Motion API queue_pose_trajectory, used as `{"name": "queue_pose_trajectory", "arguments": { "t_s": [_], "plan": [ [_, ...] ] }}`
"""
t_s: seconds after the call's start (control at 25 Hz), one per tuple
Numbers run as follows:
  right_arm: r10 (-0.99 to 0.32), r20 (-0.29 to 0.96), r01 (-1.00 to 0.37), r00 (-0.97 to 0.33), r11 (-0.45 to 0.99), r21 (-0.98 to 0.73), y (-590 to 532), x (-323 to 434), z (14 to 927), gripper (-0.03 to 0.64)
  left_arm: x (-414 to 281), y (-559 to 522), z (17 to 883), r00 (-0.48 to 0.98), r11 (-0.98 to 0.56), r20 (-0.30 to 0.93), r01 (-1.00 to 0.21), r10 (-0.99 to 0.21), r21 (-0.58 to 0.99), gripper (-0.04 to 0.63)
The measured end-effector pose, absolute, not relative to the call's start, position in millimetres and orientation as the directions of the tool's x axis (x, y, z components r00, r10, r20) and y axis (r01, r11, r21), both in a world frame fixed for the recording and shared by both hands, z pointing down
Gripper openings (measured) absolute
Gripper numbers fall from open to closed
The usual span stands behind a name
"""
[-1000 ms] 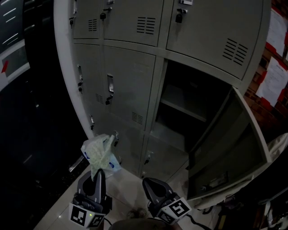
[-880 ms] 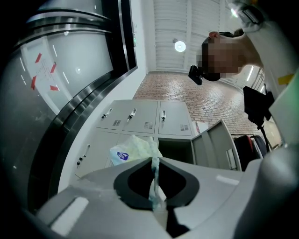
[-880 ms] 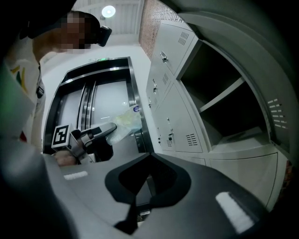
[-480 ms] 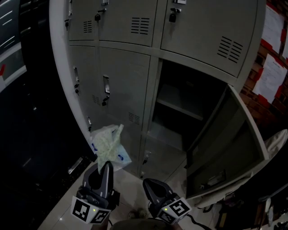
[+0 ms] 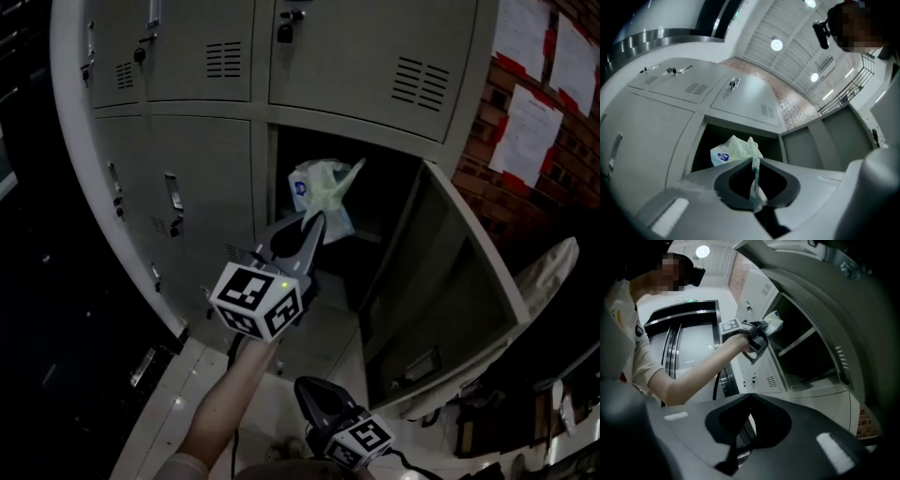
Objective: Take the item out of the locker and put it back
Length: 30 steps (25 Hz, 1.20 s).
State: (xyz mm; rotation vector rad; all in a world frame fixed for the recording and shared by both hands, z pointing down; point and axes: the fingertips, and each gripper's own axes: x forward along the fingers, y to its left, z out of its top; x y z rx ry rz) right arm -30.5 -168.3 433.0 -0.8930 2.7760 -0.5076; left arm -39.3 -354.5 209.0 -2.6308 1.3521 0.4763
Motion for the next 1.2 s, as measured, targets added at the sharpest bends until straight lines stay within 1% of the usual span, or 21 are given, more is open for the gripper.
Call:
{"name": "queue_pose_trajectory", "arguments": {
  "t_s": [0.2,0.36,0.64,0.72,0.76,0.8,0.84,0.88,0.92,0.96,1.2],
  "plan": [
    [-0.650,-0.078,-0.585,-0.756,0.725,-0.364,-182,-8,430,0.000,-13,-444,208,0.548,-0.581,-0.240,-0.808,-0.802,0.098,0.006],
    [-0.676,-0.083,-0.610,-0.732,0.705,-0.362,-193,2,427,0.000,4,-479,219,0.559,-0.582,-0.175,-0.802,-0.810,0.133,0.006],
    [-0.690,-0.083,-0.621,-0.719,0.692,-0.369,-204,5,427,0.001,16,-496,224,0.568,-0.583,-0.140,-0.805,-0.811,0.114,0.006],
    [-0.693,-0.085,-0.624,-0.716,0.689,-0.369,-206,5,427,0.002,14,-498,225,0.554,-0.565,-0.127,-0.821,-0.823,0.083,0.006],
    [-0.696,-0.086,-0.627,-0.713,0.687,-0.369,-207,6,427,0.001,13,-499,225,0.541,-0.550,-0.121,-0.833,-0.832,0.058,0.016],
    [-0.700,-0.086,-0.630,-0.709,0.683,-0.369,-207,6,427,0.000,12,-499,225,0.531,-0.538,-0.120,-0.842,-0.839,0.036,0.073],
    [-0.702,-0.086,-0.632,-0.707,0.681,-0.370,-207,7,427,0.001,12,-498,225,0.527,-0.534,-0.125,-0.845,-0.840,0.026,0.157],
    [-0.704,-0.087,-0.633,-0.705,0.680,-0.371,-208,7,426,0.000,12,-498,224,0.527,-0.535,-0.135,-0.845,-0.839,0.026,0.218],
    [-0.704,-0.089,-0.633,-0.704,0.679,-0.372,-208,7,426,0.000,12,-497,223,0.527,-0.536,-0.146,-0.844,-0.837,0.029,0.264],
    [-0.704,-0.090,-0.631,-0.705,0.680,-0.372,-208,7,426,0.001,11,-496,222,0.524,-0.534,-0.155,-0.845,-0.837,0.030,0.296],
    [-0.686,-0.089,-0.614,-0.722,0.695,-0.375,-204,2,426,0.001,1,-490,223,0.508,-0.520,-0.175,-0.854,-0.844,0.029,0.293]
  ]
}}
